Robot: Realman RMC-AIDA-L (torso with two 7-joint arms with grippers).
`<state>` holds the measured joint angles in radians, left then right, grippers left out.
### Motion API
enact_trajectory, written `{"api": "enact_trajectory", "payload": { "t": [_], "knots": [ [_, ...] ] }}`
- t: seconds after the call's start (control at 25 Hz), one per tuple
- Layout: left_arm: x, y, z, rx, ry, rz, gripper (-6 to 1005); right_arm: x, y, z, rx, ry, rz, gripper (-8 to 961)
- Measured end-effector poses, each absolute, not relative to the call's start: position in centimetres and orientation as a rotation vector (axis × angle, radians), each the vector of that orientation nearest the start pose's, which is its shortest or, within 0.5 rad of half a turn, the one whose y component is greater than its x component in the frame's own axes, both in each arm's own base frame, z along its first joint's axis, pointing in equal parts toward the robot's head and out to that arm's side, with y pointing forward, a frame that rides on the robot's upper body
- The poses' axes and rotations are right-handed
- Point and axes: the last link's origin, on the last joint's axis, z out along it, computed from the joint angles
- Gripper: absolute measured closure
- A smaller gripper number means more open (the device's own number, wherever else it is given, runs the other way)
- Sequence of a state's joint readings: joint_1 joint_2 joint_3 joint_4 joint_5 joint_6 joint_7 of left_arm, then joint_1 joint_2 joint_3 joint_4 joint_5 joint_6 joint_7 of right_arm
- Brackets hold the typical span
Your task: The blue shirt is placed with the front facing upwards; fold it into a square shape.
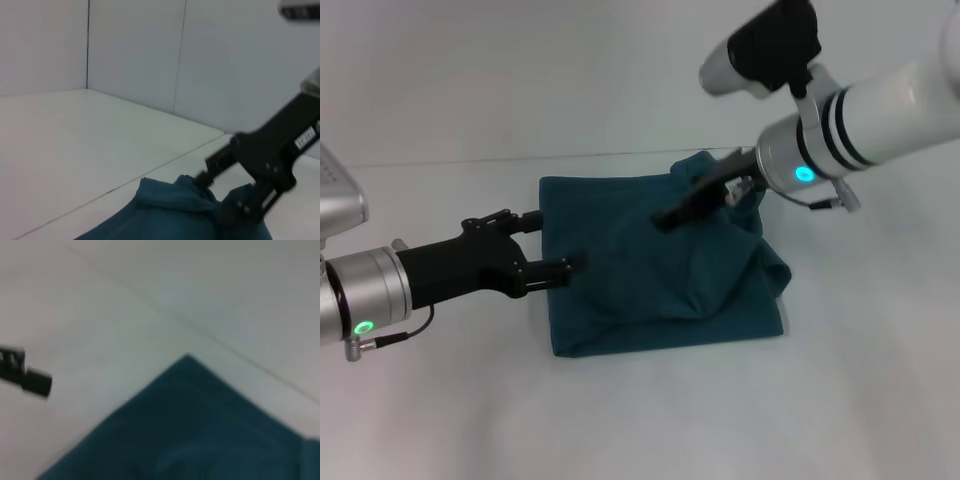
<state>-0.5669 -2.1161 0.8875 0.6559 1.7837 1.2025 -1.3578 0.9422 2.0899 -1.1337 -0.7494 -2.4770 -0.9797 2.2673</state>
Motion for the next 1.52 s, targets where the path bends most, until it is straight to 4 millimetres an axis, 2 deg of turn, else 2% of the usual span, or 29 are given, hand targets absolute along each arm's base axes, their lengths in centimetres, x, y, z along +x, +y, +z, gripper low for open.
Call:
{"api": "enact_trajectory", "payload": {
  "t": [0.32, 0.6, 0.72, 0.84, 0.96, 1.16, 1.52],
  "knots": [
    [-23.7, 37.5, -1.9, -2.523, -0.575, -0.680, 111, 17.7, 45.1, -3.5, -2.457, 0.785, -0.226, 85],
    [-23.7, 37.4, -2.0, -2.522, -0.580, -0.688, 112, 18.6, 44.3, -2.1, -2.426, 0.834, -0.389, 96],
    [-23.7, 37.4, -2.1, -2.520, -0.587, -0.688, 112, 18.4, 43.8, -0.7, -2.410, 0.839, -0.398, 100],
    [-23.8, 37.4, -2.2, -2.518, -0.591, -0.689, 112, 17.1, 43.5, 0.7, -2.414, 0.823, -0.321, 104],
    [-23.9, 37.4, -2.1, -2.507, -0.599, -0.694, 111, 15.8, 43.4, 1.3, -2.433, 0.800, -0.231, 109],
    [-23.9, 37.4, -2.0, -2.494, -0.607, -0.705, 111, 14.6, 44.2, 0.5, -2.436, 0.733, -0.175, 116],
    [-23.7, 37.6, -1.9, -2.477, -0.610, -0.721, 111, 15.3, 44.8, -1.6, -2.417, 0.714, -0.165, 130]
  ]
}}
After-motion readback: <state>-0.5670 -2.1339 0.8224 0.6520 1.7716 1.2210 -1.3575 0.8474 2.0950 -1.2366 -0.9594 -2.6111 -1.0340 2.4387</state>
